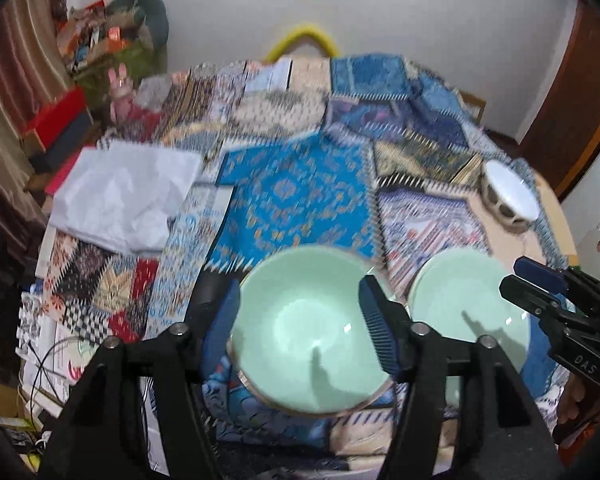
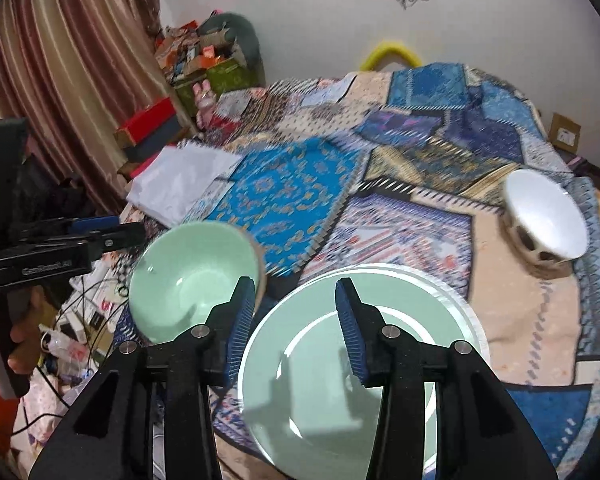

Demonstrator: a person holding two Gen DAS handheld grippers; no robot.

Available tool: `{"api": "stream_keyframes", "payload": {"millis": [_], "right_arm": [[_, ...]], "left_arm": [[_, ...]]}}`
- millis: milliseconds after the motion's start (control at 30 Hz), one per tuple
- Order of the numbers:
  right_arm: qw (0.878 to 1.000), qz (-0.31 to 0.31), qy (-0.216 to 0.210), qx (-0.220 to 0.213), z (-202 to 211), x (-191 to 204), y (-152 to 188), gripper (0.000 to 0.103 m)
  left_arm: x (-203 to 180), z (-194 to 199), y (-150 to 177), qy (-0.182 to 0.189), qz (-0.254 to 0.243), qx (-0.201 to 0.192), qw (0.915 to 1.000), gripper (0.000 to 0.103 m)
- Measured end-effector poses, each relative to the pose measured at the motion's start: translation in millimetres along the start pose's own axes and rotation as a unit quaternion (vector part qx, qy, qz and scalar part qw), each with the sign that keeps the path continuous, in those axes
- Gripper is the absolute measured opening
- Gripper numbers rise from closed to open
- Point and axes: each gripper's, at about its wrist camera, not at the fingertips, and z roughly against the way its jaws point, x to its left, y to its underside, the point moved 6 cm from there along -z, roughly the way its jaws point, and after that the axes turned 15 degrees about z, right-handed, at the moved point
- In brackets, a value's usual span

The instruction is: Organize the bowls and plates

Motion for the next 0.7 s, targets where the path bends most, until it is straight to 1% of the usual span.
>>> {"api": "stream_keyframes", "payload": {"millis": [67,133,200,300,367,567,633,700], "right_arm": [[1.000,-0.005,0.014,-0.011,12.3,-13.7,-1.9,0.041],[0.999,-0.009,0.032,-0.023,24.2,-26.7,-2.7,0.052],[0.998,-0.010,0.054,-0.031,36.6,-41.4,-2.4,0.053],[0.996,-0.017,0.080,-0.038,54.0,-65.8,-0.3,0.053],[0.994,-0.022,0.094,-0.042,63.0,-79.1,1.7,0.054],[0.989,-0.048,0.134,-0.048,85.6,-124.9,13.1,0.056],[0.986,-0.057,0.147,-0.050,90.6,-138.3,17.0,0.064],[0.984,-0.064,0.160,-0.049,93.3,-152.9,21.1,0.065]], "left_arm": [[-11.6,6.9,-3.7,0.005,-0.005,-0.016,0.9998,0.066],[-27.5,13.1,-6.7,0.016,-0.011,-0.026,0.9995,0.066],[-43.7,17.5,-8.5,0.030,-0.015,-0.031,0.9989,0.068],[-65.8,21.8,-11.0,0.044,-0.022,-0.041,0.9980,0.076],[-82.2,23.6,-12.6,0.052,-0.028,-0.049,0.9971,0.084],[-129.3,19.4,-15.2,0.079,-0.048,-0.050,0.9944,0.090],[-144.3,14.6,-15.3,0.085,-0.056,-0.046,0.9937,0.090],[-159.9,8.0,-15.4,0.087,-0.066,-0.044,0.9931,0.090]]}}
